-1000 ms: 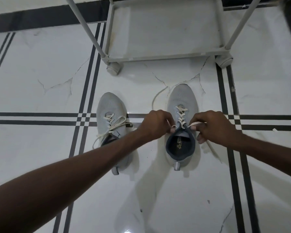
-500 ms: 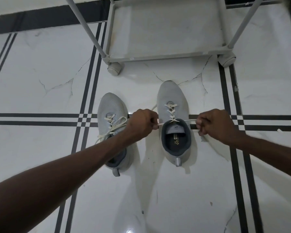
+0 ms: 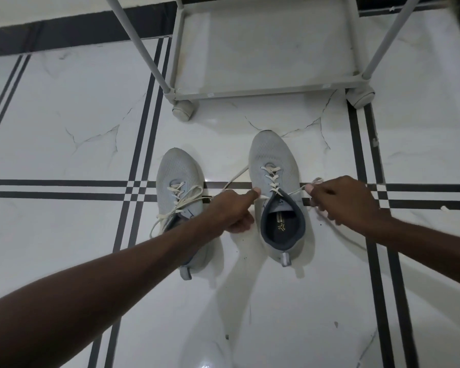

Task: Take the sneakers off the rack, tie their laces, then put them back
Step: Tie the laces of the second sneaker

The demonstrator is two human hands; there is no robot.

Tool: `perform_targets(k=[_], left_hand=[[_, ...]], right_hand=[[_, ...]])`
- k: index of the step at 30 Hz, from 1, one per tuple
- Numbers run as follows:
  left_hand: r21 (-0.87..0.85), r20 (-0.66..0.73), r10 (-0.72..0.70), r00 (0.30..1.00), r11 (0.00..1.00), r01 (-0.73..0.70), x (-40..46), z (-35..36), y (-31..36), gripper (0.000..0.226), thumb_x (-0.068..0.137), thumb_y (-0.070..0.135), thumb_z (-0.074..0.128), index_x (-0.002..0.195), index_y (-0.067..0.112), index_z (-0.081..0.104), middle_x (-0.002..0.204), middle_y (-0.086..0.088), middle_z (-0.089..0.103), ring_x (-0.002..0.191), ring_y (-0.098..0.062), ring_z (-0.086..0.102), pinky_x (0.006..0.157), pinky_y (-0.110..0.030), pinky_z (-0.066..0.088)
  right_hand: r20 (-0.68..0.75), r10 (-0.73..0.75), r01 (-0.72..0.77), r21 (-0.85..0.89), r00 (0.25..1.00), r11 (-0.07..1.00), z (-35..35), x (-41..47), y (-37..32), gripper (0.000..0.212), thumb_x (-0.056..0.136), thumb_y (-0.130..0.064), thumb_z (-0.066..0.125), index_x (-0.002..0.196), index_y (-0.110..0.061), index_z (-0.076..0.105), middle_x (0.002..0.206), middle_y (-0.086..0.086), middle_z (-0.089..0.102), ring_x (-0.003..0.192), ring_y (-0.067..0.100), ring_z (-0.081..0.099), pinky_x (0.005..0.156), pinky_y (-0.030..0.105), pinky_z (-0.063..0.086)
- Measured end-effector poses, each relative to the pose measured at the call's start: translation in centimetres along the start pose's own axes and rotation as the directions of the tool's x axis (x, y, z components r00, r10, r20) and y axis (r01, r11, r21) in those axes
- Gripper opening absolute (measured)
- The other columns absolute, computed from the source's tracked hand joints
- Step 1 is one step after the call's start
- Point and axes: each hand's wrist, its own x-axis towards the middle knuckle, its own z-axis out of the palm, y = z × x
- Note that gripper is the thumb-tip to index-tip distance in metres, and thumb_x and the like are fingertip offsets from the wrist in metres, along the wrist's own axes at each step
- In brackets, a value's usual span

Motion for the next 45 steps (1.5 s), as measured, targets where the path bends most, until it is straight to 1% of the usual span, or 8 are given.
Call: perform_targets(k=[4,9,14,20,30,36,41,45], left_hand=[[-0.296,-0.249,0.034,0.968,0.949,-0.109,1.4,0.2,2.2,0.020,0.087,0.020,0.070,0.077,0.003,0.069,0.076,-0.014,0.072,0.062,-0.022,0.068,0.072,-0.041,0.064],[-0.530,-0.174,0.196,0.965,0.807,-0.259,0.9,-1.9,5.2,0.014,0.097,0.003,0.056,0.102,-0.005,0.067,0.079,-0.013,0.067,0.068,-0.023,0.067,0.064,-0.029,0.063],[-0.126,0.079,0.406,0.911,0.910,-0.395,0.4,-1.6,6.6,0.024,0.099,0.015,0.053,0.108,0.008,0.074,0.076,-0.001,0.071,0.053,-0.007,0.055,0.052,-0.018,0.047],[-0.124,0.280,0.445,0.851,0.896,-0.427,-0.7,-1.9,7.8,0.016,0.093,0.021,0.064,0.089,0.010,0.075,0.076,-0.010,0.069,0.052,-0.010,0.049,0.052,-0.021,0.042],[-0.331,0.027,0.404,0.914,0.867,-0.373,-0.2,-4.1,6.5,0.023,0.090,0.019,0.069,0.088,-0.002,0.076,0.076,-0.013,0.074,0.063,-0.018,0.066,0.060,-0.024,0.057],[0.360,-0.202,0.742,0.640,0.664,-0.655,0.3,-3.2,5.5,0.016,0.078,0.015,0.070,0.090,0.022,0.078,0.079,0.000,0.076,0.073,-0.021,0.070,0.072,-0.038,0.057],[0.519,-0.256,0.843,0.473,0.533,-0.668,0.2,-1.8,5.6,0.029,0.082,0.036,0.052,0.088,0.020,0.076,0.082,0.001,0.075,0.074,-0.023,0.068,0.067,-0.039,0.053],[0.148,-0.341,0.659,0.670,0.742,-0.654,0.6,-2.0,5.1,0.019,0.084,0.021,0.068,0.099,0.023,0.080,0.090,0.005,0.079,0.081,-0.012,0.072,0.074,-0.028,0.056]], right_hand=[[0.316,0.291,-0.417,0.481,0.903,0.771,0.2,2.2,-2.7,0.020,0.096,-0.014,0.059,0.093,0.004,0.068,0.081,0.016,0.065,0.061,0.021,0.058,0.063,0.029,0.056],[0.210,0.087,-0.188,0.529,0.974,0.828,-2.1,3.8,-4.9,0.016,0.094,-0.010,0.062,0.091,0.003,0.072,0.095,0.020,0.073,0.075,0.022,0.066,0.080,0.035,0.058],[0.057,-0.160,0.110,0.506,0.985,0.855,-3.3,4.2,-6.7,0.014,0.091,-0.011,0.066,0.091,0.001,0.073,0.095,0.016,0.076,0.092,0.026,0.073,0.087,0.035,0.060],[0.126,-0.229,0.128,0.533,0.965,0.836,-2.9,5.6,-7.5,0.017,0.088,-0.017,0.071,0.094,0.000,0.073,0.106,0.019,0.074,0.106,0.032,0.069,0.098,0.038,0.055],[0.268,-0.160,0.113,0.184,0.950,0.976,-2.3,4.7,-6.0,0.012,0.094,-0.013,0.062,0.089,-0.010,0.072,0.073,0.012,0.075,0.038,0.012,0.050,0.037,0.020,0.040],[0.222,-0.260,0.277,-0.047,0.940,0.960,-1.1,4.7,-6.1,0.017,0.088,-0.007,0.067,0.095,-0.016,0.078,0.093,-0.001,0.076,0.085,0.014,0.071,0.074,0.020,0.053],[0.503,-0.099,-0.125,0.393,0.859,0.911,-0.6,6.1,-6.7,0.022,0.097,-0.009,0.056,0.106,-0.001,0.074,0.101,0.014,0.077,0.094,0.027,0.073,0.088,0.037,0.058],[0.537,-0.020,-0.331,0.549,0.844,0.768,-1.1,6.4,-6.0,0.022,0.095,-0.010,0.051,0.101,0.002,0.069,0.099,0.018,0.074,0.096,0.033,0.071,0.092,0.043,0.055]])
